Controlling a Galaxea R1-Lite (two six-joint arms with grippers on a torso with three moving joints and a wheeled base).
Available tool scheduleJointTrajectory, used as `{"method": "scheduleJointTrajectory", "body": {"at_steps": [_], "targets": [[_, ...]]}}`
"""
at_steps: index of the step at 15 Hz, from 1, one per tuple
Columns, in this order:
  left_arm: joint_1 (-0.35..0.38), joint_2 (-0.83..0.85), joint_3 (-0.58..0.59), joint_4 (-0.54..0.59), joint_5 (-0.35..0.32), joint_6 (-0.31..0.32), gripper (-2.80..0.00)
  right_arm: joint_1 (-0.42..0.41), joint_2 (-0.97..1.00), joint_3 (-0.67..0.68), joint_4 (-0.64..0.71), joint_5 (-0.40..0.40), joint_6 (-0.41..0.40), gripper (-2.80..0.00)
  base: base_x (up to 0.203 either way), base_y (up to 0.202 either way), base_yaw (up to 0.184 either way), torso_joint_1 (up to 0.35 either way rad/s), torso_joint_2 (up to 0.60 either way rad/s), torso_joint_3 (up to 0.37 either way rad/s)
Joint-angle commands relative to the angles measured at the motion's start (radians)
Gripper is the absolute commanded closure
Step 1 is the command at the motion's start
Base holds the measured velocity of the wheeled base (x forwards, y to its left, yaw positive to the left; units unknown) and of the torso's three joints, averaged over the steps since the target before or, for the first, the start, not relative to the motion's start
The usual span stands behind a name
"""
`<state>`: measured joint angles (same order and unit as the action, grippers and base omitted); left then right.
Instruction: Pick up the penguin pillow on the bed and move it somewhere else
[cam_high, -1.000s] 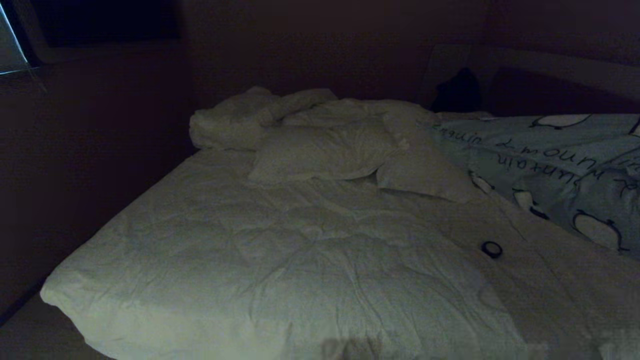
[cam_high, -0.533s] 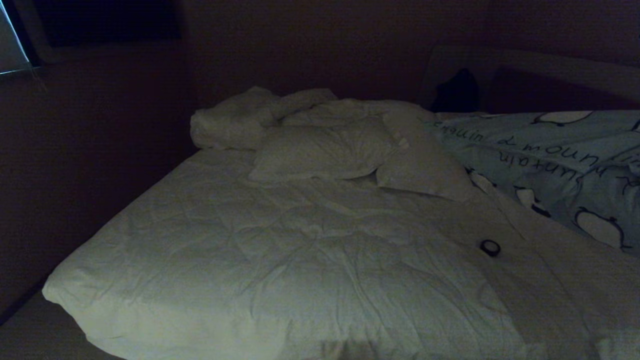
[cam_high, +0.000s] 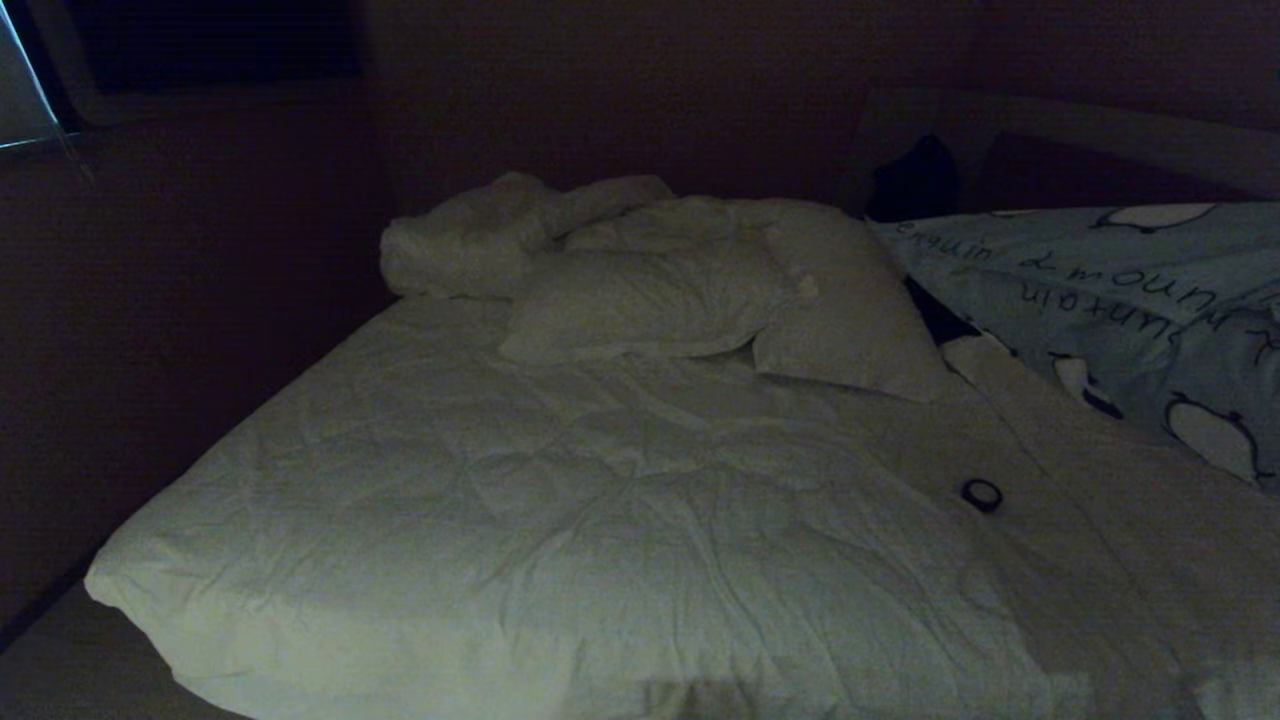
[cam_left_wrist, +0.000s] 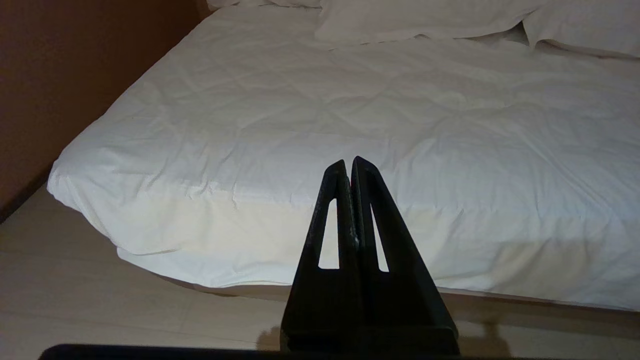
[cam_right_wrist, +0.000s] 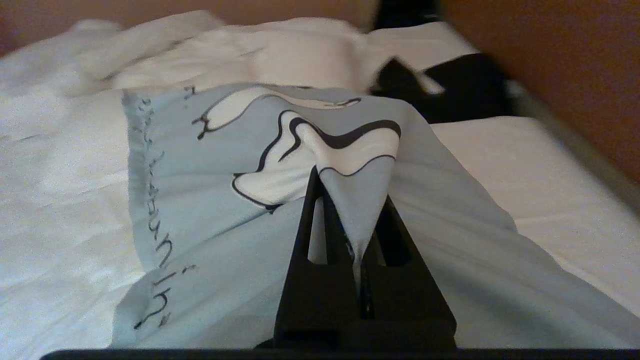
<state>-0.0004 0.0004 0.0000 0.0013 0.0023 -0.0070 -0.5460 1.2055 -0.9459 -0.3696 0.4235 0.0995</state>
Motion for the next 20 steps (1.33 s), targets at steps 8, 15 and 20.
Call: {"method": "scheduleJointTrajectory", "body": {"at_steps": [8,15,20], "targets": [[0.000,0.000,0.002,0.000,0.001,0.001,0.00,-0.066,-0.089,0.052,0.278,-0.629,-0.044,0.00,0.000,0.000,0.000,0.000,0.00,0.000],[0.000,0.000,0.002,0.000,0.001,-0.001,0.00,-0.427,-0.110,0.124,0.356,-0.615,-0.092,0.00,0.000,0.000,0.000,0.000,0.00,0.000],[0.000,0.000,0.002,0.000,0.001,-0.001,0.00,-0.728,-0.078,0.105,0.358,-0.414,-0.199,0.00,0.000,0.000,0.000,0.000,0.00,0.000]]}}
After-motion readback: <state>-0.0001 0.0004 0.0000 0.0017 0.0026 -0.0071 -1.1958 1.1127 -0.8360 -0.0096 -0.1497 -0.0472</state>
